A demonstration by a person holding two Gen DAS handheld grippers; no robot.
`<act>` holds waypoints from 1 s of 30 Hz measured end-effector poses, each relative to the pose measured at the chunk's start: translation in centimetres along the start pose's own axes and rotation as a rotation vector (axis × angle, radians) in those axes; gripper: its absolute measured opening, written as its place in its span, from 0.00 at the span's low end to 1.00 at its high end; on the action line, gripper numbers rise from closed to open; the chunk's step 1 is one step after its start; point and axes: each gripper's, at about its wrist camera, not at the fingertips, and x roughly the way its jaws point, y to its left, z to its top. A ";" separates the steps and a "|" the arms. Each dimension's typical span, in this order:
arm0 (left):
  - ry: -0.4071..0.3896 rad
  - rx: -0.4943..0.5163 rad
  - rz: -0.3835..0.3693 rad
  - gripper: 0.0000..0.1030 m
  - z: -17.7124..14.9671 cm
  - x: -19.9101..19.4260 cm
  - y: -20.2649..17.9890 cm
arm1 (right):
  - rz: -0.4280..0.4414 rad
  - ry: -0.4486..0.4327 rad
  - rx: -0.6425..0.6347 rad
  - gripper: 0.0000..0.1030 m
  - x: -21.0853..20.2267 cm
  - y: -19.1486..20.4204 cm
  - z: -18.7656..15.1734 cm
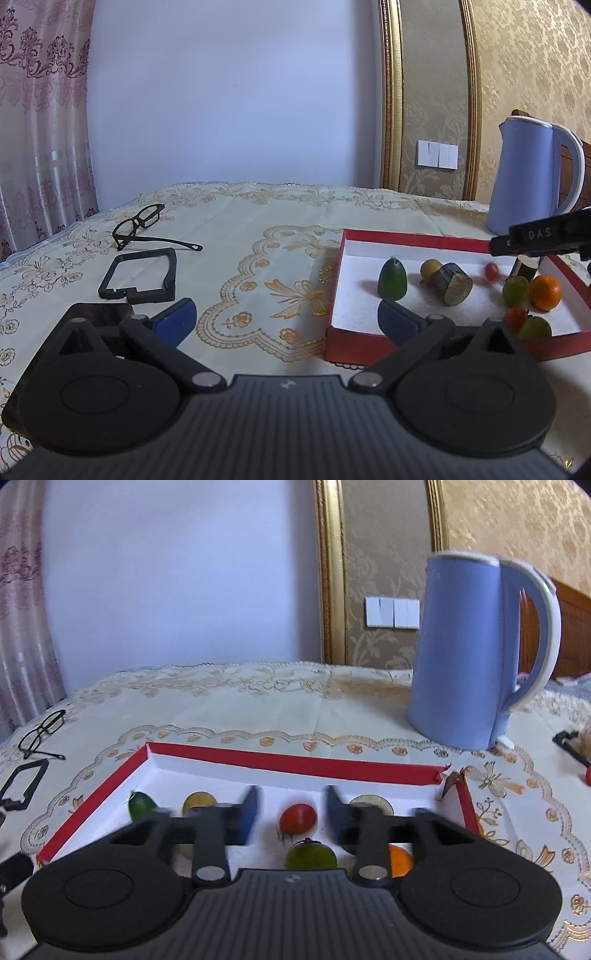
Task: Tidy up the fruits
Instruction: 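Carry the red cherry tomato into the tray and open the right gripper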
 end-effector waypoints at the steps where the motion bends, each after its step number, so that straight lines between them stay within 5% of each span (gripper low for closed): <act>1: 0.001 -0.001 -0.001 1.00 0.0 0.0 0.0 | -0.002 -0.009 -0.007 0.70 -0.5 0.1 -0.1; 7: 0.003 0.003 0.007 1.00 -0.1 0.0 -0.1 | 0.031 -0.080 -0.105 0.70 -6.1 0.8 -2.9; 11: 0.002 0.006 0.014 1.00 0.0 0.0 -0.1 | 0.086 -0.111 -0.120 0.85 -10.1 0.7 -5.8; 15: -0.004 0.015 0.008 1.00 0.0 -0.1 -0.3 | 0.125 -0.106 -0.096 0.85 -12.3 0.2 -7.9; 23: 0.015 0.030 -0.007 1.00 0.0 -0.2 -0.7 | 0.078 0.012 -0.102 0.98 -11.9 -0.4 -10.0; 30: 0.018 0.068 -0.049 1.00 0.0 -0.6 -2.1 | 0.040 0.128 -0.073 0.98 -9.4 -1.1 -10.5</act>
